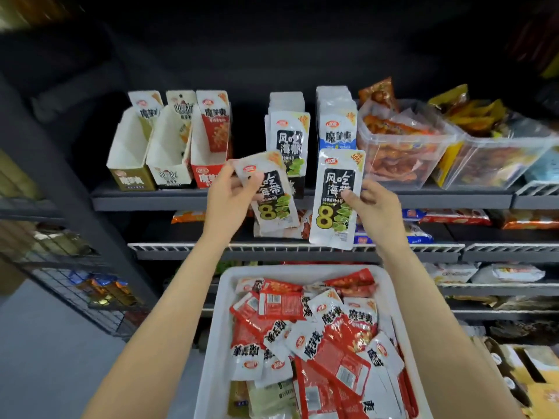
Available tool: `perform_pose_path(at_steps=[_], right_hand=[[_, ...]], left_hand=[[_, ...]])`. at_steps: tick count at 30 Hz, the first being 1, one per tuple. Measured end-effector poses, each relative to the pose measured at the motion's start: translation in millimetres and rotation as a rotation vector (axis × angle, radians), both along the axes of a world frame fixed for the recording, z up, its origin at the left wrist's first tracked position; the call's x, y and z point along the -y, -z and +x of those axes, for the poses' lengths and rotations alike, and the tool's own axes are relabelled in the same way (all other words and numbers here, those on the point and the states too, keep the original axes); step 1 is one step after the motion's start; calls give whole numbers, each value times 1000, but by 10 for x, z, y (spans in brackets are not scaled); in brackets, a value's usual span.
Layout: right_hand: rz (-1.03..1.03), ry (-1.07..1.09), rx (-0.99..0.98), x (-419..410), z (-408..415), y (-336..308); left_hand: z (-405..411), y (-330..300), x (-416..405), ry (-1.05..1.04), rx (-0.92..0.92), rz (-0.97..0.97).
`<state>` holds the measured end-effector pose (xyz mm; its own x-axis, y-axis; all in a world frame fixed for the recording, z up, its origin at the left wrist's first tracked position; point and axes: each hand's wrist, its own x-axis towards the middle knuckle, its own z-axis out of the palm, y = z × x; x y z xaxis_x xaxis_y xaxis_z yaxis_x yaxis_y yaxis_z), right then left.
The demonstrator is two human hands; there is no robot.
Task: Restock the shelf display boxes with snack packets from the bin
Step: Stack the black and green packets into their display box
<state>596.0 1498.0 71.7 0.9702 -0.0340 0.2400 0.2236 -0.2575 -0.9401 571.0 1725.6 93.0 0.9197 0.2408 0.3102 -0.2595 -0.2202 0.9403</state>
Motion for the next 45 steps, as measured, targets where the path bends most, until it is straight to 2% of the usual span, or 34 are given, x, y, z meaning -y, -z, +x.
perform_pose_path(at_steps=[5, 9, 20, 24, 32, 36, 41, 45], right_hand=[[60, 40, 121, -81, 175, -340], [163, 71, 134, -189, 294, -472], [372, 149, 133, -377, 475, -598], [401, 164, 118, -385, 513, -600], [460, 89, 71, -454, 531, -593], [427, 40, 97, -485, 532, -556], [292, 10, 116, -629, 594, -445], [-15, 25, 161, -725, 670, -284]], left_hand=[[178, -389, 111, 57, 125, 46], [405, -509, 149, 12, 198, 32], [810, -433, 130, -22, 181, 116], [816, -407, 85, 3, 179, 225], [913, -95, 75, 57, 57, 406], [900, -98, 25, 61, 77, 425], [879, 80, -77, 46, 61, 310], [890, 147, -75, 31, 50, 304]])
